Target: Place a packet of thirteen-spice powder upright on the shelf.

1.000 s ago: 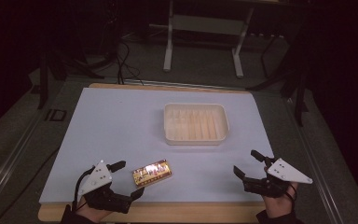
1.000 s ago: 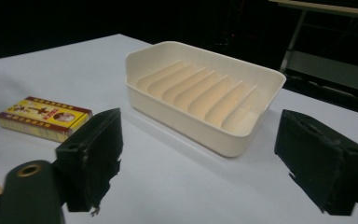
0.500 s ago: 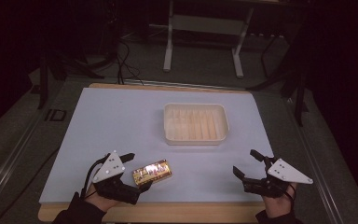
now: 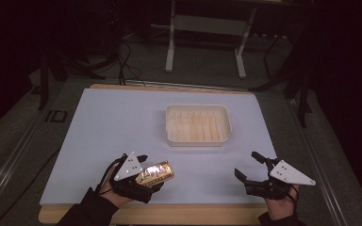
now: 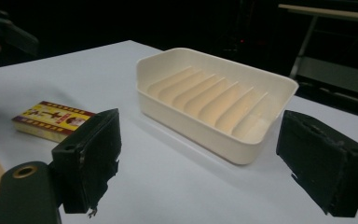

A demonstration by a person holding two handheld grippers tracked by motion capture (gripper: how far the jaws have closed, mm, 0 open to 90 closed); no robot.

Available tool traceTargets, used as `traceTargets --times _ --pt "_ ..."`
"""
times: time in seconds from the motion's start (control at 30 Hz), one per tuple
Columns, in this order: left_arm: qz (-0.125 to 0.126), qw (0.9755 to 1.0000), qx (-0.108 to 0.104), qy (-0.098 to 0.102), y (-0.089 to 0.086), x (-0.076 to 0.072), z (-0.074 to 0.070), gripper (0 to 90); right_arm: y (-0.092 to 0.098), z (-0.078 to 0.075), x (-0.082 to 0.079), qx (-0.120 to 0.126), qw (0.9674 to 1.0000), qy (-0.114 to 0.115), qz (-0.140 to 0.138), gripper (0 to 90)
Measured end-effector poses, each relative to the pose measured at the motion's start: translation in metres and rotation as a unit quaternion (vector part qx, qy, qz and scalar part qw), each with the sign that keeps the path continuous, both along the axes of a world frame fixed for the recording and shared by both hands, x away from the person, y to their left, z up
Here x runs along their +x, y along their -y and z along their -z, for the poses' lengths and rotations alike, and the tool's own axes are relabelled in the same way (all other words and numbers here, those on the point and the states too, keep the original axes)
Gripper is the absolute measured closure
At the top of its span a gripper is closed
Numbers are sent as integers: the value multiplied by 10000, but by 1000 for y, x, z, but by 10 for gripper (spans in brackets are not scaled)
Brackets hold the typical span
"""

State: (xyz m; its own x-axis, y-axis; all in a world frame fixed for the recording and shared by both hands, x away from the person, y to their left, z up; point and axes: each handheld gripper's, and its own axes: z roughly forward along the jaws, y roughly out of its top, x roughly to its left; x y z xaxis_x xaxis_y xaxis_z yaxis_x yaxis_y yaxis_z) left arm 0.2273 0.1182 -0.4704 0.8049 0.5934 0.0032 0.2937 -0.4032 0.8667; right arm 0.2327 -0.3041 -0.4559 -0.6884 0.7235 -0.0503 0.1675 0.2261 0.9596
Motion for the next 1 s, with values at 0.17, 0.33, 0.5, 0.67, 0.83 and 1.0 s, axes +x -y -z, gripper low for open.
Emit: traceTargets --times 0.17,0.33,0.5,0.67,0.83,1.0 --pt "-4 9997 255 -49 6 5 9 39 -1 1 0 -23 10000 -58 -8 137" --pt "32 9987 476 -178 11 12 20 39 -1 2 1 -30 9999 -114 -22 137" --pt "40 9972 695 -290 12 19 32 39 -2 2 1 -42 9999 -138 -51 137" --pt "-6 9957 803 -472 7 28 45 59 -2 3 1 -29 9998 -173 -113 137" --pt "111 9936 987 -529 6 34 55 132 -2 3 2 -42 9997 -194 -133 138" --pt "129 9925 1077 -572 6 39 58 162 -2 4 2 -43 9996 -232 -137 137"
